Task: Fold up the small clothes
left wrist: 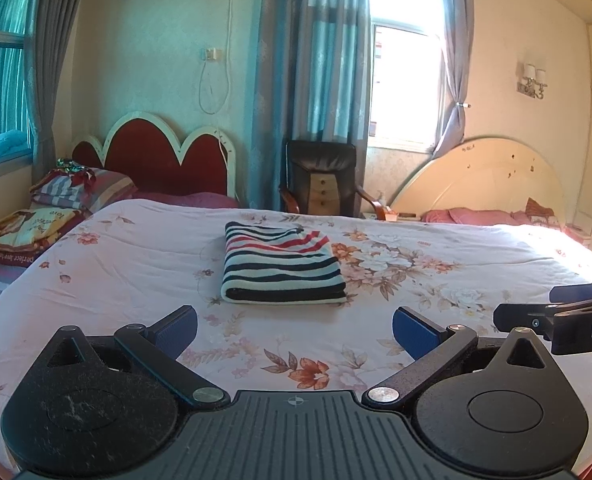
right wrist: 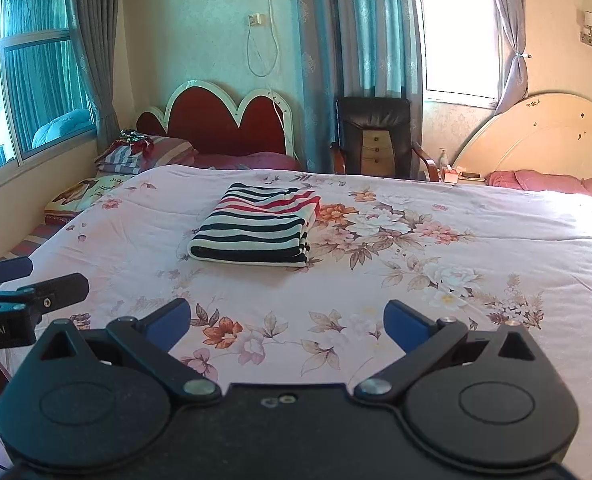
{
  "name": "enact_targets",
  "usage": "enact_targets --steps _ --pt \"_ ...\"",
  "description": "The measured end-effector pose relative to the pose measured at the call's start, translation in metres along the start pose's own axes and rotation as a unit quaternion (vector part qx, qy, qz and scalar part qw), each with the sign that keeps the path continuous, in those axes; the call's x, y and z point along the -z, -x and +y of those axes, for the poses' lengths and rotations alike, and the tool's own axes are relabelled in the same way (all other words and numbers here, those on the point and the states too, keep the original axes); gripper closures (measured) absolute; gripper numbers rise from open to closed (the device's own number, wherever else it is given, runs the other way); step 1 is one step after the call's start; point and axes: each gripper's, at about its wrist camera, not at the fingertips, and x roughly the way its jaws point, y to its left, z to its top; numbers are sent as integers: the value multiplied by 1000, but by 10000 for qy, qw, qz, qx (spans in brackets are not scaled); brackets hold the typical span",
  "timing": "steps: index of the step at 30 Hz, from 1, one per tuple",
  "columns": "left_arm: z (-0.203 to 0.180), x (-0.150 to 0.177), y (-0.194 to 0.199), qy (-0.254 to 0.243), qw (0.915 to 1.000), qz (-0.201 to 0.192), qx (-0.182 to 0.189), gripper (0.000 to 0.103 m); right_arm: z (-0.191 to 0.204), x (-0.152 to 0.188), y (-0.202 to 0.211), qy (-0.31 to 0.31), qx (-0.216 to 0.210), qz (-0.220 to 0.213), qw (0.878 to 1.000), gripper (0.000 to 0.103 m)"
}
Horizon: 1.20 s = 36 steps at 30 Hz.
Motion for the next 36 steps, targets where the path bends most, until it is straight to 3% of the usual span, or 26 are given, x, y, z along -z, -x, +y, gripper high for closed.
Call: enact_targets --steps 36 --pt "-13 1 -5 -60 10000 -24 71 0 -10 0 4 -10 145 -46 9999 1"
